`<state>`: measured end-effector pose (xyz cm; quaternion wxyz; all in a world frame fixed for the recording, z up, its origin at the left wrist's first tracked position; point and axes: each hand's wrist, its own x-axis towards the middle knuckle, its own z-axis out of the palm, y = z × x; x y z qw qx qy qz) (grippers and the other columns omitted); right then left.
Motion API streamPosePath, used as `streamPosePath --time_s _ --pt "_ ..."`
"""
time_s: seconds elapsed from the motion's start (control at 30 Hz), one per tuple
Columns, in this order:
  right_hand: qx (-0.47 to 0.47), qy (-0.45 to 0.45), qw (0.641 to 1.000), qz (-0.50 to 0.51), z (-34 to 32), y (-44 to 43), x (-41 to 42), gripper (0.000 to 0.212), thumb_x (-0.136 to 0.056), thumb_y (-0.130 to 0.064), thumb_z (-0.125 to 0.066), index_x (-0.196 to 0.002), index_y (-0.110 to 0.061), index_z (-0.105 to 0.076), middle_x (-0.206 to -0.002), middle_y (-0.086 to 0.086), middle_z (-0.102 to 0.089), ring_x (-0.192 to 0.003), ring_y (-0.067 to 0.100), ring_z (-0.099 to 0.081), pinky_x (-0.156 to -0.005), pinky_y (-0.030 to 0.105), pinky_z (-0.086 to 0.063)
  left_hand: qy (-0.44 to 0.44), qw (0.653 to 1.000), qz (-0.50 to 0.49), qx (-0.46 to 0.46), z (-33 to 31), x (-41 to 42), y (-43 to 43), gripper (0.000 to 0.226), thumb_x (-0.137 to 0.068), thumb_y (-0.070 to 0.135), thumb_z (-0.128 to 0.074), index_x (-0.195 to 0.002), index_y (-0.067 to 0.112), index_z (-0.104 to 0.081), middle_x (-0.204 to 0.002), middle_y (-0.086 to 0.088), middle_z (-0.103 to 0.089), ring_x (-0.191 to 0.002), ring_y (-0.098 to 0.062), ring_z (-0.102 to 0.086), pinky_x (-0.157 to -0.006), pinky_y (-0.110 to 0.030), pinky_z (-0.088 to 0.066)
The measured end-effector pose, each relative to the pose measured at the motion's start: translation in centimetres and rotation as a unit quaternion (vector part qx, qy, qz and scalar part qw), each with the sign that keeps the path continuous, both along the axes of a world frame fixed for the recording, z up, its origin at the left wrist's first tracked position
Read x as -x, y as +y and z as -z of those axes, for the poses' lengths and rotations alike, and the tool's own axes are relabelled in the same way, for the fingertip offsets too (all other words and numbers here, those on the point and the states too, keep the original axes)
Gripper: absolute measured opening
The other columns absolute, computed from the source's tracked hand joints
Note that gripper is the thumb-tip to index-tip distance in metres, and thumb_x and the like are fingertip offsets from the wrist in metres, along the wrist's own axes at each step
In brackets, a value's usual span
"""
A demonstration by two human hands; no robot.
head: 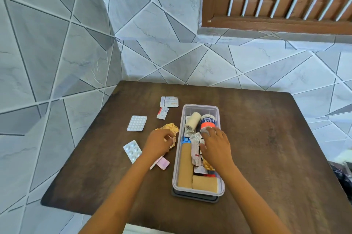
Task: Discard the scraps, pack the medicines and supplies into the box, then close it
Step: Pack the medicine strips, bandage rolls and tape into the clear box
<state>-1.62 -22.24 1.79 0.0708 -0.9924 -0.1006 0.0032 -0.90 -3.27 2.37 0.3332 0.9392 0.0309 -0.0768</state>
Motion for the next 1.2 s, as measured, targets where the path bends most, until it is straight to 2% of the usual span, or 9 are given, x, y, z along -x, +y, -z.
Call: streamPosePath --time_s 0.13,0.23,0.33,0.43,0.57,0.73,0.97,1.07,1.2 --pt "-0.086 0.025 0.991 -0.104 -1.4 4.7 -1.3 0.043 -0.093 -0.026 -0.048 -0.134 -0.017 -0.043 -0.14 0.004 -0.049 -0.129 0.022 -0.045 -0.107 0.036 -0.037 0.051 0.988 -0.091 -0.11 1.6 -0.2 5.3 0.026 -0.084 0.019 -0.057 -0.109 0.018 -0.064 -0.116 -0.005 -0.066 -0.101 -0.024 -0.063 -0.083 -0.033 -0.051" --pt "-0.032 0.09 0.974 -0.203 -0.8 8.4 -2.0 0.045 -0.092 -0.021 -0.048 -0.135 -0.014 -0.041 -0.139 0.009 -0.049 -0.127 0.027 -0.046 -0.103 0.038 -0.04 0.132 0.973 -0.118 -0.145 3.7 0.3 8.5 0.061 -0.08 0.028 -0.065 -0.136 0.024 -0.041 -0.142 -0.009 -0.042 -0.128 -0.03 -0.046 -0.099 -0.042 -0.047" --pt "0.058 0.127 0.958 -0.252 1.1 11.4 -2.8 0.051 -0.088 -0.011 -0.052 -0.137 -0.011 -0.037 -0.14 0.014 -0.046 -0.126 0.032 -0.045 -0.101 0.042 -0.042 0.17 0.97 -0.09 -0.147 5.4 0.2 10.3 0.083 -0.079 0.029 -0.069 -0.146 0.026 -0.021 -0.155 -0.012 -0.02 -0.139 -0.037 -0.028 -0.109 -0.047 -0.038" --pt "0.131 0.131 0.941 -0.284 2.7 13.3 -2.9 0.055 -0.085 -0.004 -0.054 -0.136 -0.009 -0.038 -0.137 0.016 -0.048 -0.123 0.034 -0.046 -0.099 0.044 -0.04 0.165 0.974 -0.062 -0.145 6.5 0.1 10.7 0.082 -0.081 0.028 -0.068 -0.147 0.026 -0.02 -0.153 -0.011 -0.026 -0.137 -0.033 -0.034 -0.107 -0.045 -0.042" --pt "0.163 0.126 0.938 -0.279 3.5 14.6 -2.5 0.038 -0.09 -0.004 -0.046 -0.129 -0.004 -0.046 -0.128 0.021 -0.053 -0.123 0.035 -0.043 -0.104 0.044 -0.033 0.121 0.979 -0.074 -0.15 6.8 0.0 11.3 0.063 -0.085 0.02 -0.063 -0.14 0.025 -0.035 -0.142 -0.008 -0.044 -0.126 -0.026 -0.049 -0.101 -0.041 -0.048" --pt "0.17 0.129 0.938 -0.274 3.8 14.5 -2.5 0.034 -0.089 -0.004 -0.048 -0.123 -0.006 -0.052 -0.126 0.02 -0.053 -0.122 0.034 -0.041 -0.102 0.045 -0.033 0.057 0.989 -0.124 -0.057 5.7 -0.4 12.4 0.029 -0.085 0.009 -0.054 -0.111 0.018 -0.063 -0.119 -0.007 -0.066 -0.107 -0.024 -0.062 -0.086 -0.035 -0.05" --pt "0.197 0.187 0.916 -0.295 3.5 14.3 -2.8 0.047 -0.083 -0.018 -0.064 -0.127 -0.018 -0.046 -0.138 0.017 -0.04 -0.131 0.034 -0.032 -0.11 0.047 -0.025 0.03 0.988 -0.147 -0.045 3.4 -1.6 12.7 0.025 -0.087 0.015 -0.058 -0.112 0.017 -0.061 -0.123 -0.008 -0.063 -0.109 -0.024 -0.061 -0.086 -0.033 -0.05" --pt "0.188 0.158 0.92 -0.305 2.9 14.5 -2.5 0.046 -0.083 -0.017 -0.064 -0.126 -0.014 -0.046 -0.132 0.018 -0.047 -0.124 0.034 -0.041 -0.105 0.044 -0.033 0.017 0.986 -0.162 -0.034 2.8 -1.2 12.6 0.024 -0.087 0.014 -0.058 -0.111 0.017 -0.061 -0.122 -0.008 -0.064 -0.107 -0.023 -0.062 -0.085 -0.03 -0.049" --pt "0.116 0.171 0.943 -0.263 2.1 14.1 -2.9 0.03 -0.087 -0.012 -0.057 -0.116 -0.009 -0.052 -0.118 0.018 -0.06 -0.109 0.033 -0.055 -0.094 0.039 -0.044 -0.007 0.981 -0.195 -0.001 2.0 -0.8 12.9 0.022 -0.086 0.011 -0.058 -0.106 0.015 -0.063 -0.114 -0.009 -0.067 -0.101 -0.023 -0.063 -0.08 -0.033 -0.05"
